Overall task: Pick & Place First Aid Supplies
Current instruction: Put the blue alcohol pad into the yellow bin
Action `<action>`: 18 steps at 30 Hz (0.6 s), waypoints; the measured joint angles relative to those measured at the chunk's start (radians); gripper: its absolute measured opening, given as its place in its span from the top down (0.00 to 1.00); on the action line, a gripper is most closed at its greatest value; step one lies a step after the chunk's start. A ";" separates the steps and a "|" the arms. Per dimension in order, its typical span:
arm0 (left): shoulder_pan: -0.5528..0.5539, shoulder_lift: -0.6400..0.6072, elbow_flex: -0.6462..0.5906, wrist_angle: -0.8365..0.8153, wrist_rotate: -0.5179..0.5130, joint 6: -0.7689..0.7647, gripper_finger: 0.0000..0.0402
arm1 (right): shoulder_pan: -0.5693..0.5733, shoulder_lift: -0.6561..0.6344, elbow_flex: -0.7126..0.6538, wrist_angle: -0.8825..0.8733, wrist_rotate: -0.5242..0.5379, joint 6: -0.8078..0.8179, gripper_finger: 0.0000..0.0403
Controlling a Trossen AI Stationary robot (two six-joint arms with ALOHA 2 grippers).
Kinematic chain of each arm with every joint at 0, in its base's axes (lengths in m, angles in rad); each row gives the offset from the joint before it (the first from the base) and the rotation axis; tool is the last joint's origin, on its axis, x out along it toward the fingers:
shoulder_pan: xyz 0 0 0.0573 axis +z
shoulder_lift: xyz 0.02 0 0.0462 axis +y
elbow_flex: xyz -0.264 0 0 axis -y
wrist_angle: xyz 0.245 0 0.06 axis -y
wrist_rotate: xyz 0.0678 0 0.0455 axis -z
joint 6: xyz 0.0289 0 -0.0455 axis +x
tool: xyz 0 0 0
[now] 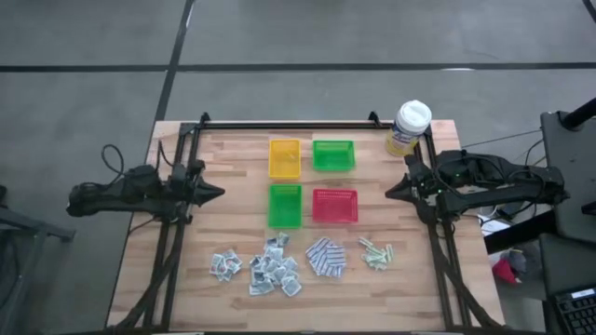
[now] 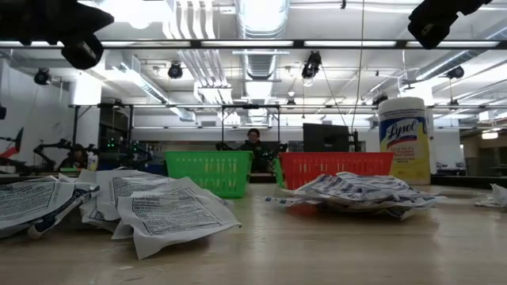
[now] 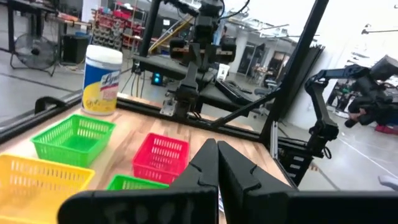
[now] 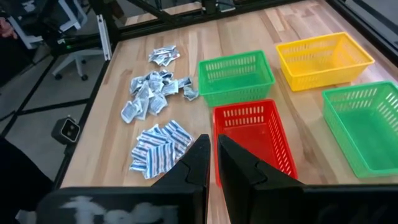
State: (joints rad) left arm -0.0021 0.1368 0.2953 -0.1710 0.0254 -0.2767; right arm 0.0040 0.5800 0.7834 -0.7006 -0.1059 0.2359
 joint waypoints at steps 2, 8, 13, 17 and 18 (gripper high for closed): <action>0.000 0.000 -0.013 -0.002 0.000 -0.007 1.00 | 0.000 0.004 0.000 0.000 0.000 0.000 0.93; 0.000 0.000 -0.040 -0.004 -0.006 -0.013 1.00 | 0.000 0.025 0.000 0.009 -0.001 0.031 0.93; 0.000 0.000 -0.041 -0.001 -0.007 -0.012 1.00 | 0.012 0.101 0.000 0.085 -0.057 0.019 0.93; -0.001 0.000 -0.041 0.000 -0.008 -0.024 1.00 | 0.029 0.172 0.000 0.181 -0.063 -0.038 0.93; -0.001 0.000 -0.041 -0.001 -0.008 -0.035 1.00 | 0.031 0.186 0.000 0.199 -0.063 -0.047 0.93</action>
State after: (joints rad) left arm -0.0029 0.1368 0.2546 -0.1715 0.0177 -0.3113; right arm 0.0353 0.7661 0.7834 -0.5015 -0.1692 0.1886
